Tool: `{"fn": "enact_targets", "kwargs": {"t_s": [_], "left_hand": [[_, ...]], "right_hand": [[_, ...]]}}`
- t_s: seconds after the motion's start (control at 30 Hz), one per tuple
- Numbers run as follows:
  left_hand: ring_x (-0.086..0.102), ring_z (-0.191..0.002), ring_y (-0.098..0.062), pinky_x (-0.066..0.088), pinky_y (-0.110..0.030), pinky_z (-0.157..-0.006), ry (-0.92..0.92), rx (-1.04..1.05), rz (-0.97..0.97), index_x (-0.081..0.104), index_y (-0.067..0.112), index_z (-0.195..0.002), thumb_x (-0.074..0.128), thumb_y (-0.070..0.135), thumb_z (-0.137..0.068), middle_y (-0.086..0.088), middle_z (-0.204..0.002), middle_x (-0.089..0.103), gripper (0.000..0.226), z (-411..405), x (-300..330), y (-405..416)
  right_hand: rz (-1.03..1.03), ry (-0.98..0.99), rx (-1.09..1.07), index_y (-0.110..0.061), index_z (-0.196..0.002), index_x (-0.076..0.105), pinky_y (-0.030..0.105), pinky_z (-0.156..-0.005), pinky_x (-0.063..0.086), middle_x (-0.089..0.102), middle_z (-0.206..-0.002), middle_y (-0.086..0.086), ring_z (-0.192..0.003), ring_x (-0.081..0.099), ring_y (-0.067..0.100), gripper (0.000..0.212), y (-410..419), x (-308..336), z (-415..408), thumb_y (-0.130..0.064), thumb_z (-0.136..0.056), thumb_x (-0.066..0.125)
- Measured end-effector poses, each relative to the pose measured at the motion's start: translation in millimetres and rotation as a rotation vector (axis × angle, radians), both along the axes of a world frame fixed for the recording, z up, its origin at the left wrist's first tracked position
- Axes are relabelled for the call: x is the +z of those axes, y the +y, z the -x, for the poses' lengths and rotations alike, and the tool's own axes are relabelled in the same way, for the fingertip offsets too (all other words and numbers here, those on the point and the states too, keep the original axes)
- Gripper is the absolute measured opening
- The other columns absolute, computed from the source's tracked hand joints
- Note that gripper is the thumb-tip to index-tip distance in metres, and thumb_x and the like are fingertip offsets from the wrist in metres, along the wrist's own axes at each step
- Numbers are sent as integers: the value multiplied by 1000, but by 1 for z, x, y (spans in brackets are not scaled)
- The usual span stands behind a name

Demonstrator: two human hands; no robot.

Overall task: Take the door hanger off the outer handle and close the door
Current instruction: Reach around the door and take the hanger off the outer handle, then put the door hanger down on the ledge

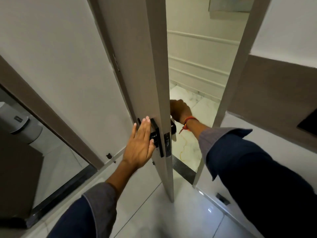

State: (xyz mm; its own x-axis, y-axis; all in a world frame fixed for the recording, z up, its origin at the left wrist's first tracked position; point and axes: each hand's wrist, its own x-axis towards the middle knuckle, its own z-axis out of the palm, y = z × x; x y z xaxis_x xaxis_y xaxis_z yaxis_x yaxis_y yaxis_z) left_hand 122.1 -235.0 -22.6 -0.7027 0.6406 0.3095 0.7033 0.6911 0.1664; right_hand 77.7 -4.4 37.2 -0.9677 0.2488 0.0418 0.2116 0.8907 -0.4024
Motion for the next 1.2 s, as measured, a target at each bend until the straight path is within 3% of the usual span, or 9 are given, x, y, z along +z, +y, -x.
{"fn": "enact_targets", "kwargs": {"t_s": [0.13, 0.23, 0.33, 0.43, 0.53, 0.67, 0.8, 1.0, 1.2], "left_hand": [[0, -160, -25, 7, -59, -127, 96, -94, -148, -8, 6, -161, 38, 30, -100, -15, -172, -4, 80, -1, 49, 6], [6, -159, -31, 6, -61, -127, 317, -192, -457, 1, 3, -161, 41, 26, -100, -16, -171, 1, 76, -13, 103, 22], [15, -158, -32, 14, -57, -127, 472, -447, -575, 12, 1, -160, 48, 26, -98, -17, -169, 11, 76, -47, 130, 59], [17, -158, -27, 28, -49, -125, 71, -455, -474, 10, 3, -161, 56, 38, -98, -18, -170, 15, 85, -98, 111, 111], [41, -145, -32, 44, -52, -112, -437, -229, -289, 9, 7, -161, 63, 58, -86, -15, -159, 41, 105, -145, 73, 157], [72, -82, -28, 59, -41, -71, -759, -314, -270, 66, 4, -110, 56, 27, -100, -13, -93, 75, 27, -190, 33, 198], [79, -79, -21, 64, -35, -71, -1146, -431, -217, 72, 9, -110, 61, 17, -100, -11, -102, 80, 17, -263, 23, 241], [80, -83, -23, 64, -28, -67, -1323, -581, -195, 71, 8, -119, 71, 17, -94, -10, -104, 80, 26, -422, 21, 333], [78, -95, -28, 63, -44, -82, -1411, -615, 167, 70, 7, -116, 60, 18, -101, -9, -112, 79, 21, -614, -27, 419]], "right_hand": [[192, 153, -86, 4, -95, 66, 43, -76, 53, 72, -93, 26, -90, 69, 45, 33, 28, 12, -34, -16, -106, 43], [354, 242, -172, 4, -71, 49, 44, -82, 53, 52, -69, 20, -84, 68, 40, 41, 41, 31, -62, -13, -108, 45], [552, 353, -258, -5, -60, 41, 37, -79, 58, 47, -53, -2, -66, 67, 14, 45, 48, 52, -97, -2, -104, 48], [772, 433, -330, -22, -43, 57, 10, -54, 47, 57, -42, -17, -45, 57, -6, 64, 48, 66, -147, 10, -97, 45], [1032, 521, -496, 14, -86, 75, 37, -71, 57, 72, -84, 20, -80, 71, 28, 33, 59, 64, -205, 6, -96, 45], [935, 576, -637, 5, -85, 69, 48, -75, 57, 67, -89, 18, -83, 67, 26, 34, 87, 35, -288, -17, -105, 53], [949, 639, -725, -9, -97, 56, 38, -60, 56, 65, -86, 14, -72, 69, 23, 24, 132, 3, -411, -30, -106, 59], [1073, 434, -779, -11, -105, 69, 42, -63, 64, 75, -101, 28, -85, 73, 37, 9, 204, -51, -633, -19, -102, 67], [983, 613, -1149, -12, -97, 67, 26, -39, 55, 80, -72, -1, -49, 71, 12, 12, 241, -111, -861, -8, -106, 60]]}}
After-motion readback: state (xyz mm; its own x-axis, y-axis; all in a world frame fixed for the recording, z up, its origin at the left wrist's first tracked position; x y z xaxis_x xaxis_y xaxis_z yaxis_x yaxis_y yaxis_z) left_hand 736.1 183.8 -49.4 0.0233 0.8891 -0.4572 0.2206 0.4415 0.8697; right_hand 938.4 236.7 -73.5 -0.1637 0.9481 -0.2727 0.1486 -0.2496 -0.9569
